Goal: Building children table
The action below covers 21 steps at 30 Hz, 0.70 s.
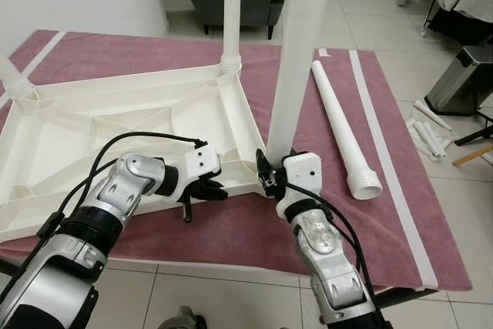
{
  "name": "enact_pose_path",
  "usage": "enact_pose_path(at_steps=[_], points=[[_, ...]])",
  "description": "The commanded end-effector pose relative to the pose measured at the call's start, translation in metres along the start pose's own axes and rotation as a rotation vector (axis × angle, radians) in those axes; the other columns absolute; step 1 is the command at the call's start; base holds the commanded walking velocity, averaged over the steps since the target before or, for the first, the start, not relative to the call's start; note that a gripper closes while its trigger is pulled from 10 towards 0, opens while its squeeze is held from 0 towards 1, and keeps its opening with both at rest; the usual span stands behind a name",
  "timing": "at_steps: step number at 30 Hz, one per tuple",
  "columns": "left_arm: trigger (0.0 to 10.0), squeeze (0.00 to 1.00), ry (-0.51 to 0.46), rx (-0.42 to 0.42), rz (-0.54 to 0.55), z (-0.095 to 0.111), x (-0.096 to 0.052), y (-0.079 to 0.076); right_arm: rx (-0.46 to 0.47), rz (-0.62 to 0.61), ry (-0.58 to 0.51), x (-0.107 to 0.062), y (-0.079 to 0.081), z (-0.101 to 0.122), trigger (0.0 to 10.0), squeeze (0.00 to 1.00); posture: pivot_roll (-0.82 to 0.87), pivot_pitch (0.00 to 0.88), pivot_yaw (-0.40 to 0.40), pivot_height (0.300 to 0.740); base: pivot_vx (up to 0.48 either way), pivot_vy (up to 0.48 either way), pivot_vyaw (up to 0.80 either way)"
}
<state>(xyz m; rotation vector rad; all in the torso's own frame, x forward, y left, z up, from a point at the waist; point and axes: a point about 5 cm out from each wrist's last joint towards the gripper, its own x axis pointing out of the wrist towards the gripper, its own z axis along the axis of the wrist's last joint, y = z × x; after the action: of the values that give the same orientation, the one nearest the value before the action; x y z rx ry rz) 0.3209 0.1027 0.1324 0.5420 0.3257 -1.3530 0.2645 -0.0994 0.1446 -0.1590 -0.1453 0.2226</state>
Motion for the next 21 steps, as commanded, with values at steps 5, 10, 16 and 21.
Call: enact_pose_path(at_steps=[5, 10, 16, 21], points=[[0.0, 0.00, -0.028, -0.019, 0.105, -0.001, -0.008, 0.009, 0.016, 0.000, 0.132, -0.003, -0.008, -0.023, 0.0, 0.00, 0.09, 0.069, 0.041, 0.740, 0.000, 0.000, 0.00], [0.0, 0.00, -0.033, -0.018, 0.104, 0.000, -0.008, 0.009, 0.024, -0.013, 0.172, -0.004, -0.009, -0.028, 0.0, 0.00, 0.09, 0.069, 0.041, 0.740, 0.000, 0.000, 0.00], [0.0, 0.00, -0.038, -0.010, 0.094, 0.001, -0.008, 0.008, 0.057, -0.049, 0.337, -0.005, -0.007, -0.044, 0.0, 0.00, 0.09, 0.069, 0.042, 0.740, 0.000, 0.000, 0.00], [0.0, 0.00, -0.049, 0.008, 0.082, 0.003, -0.008, 0.006, 0.066, 0.028, 0.347, 0.001, -0.006, -0.038, 0.0, 0.00, 0.09, 0.066, 0.045, 0.740, 0.000, 0.000, 0.00]])
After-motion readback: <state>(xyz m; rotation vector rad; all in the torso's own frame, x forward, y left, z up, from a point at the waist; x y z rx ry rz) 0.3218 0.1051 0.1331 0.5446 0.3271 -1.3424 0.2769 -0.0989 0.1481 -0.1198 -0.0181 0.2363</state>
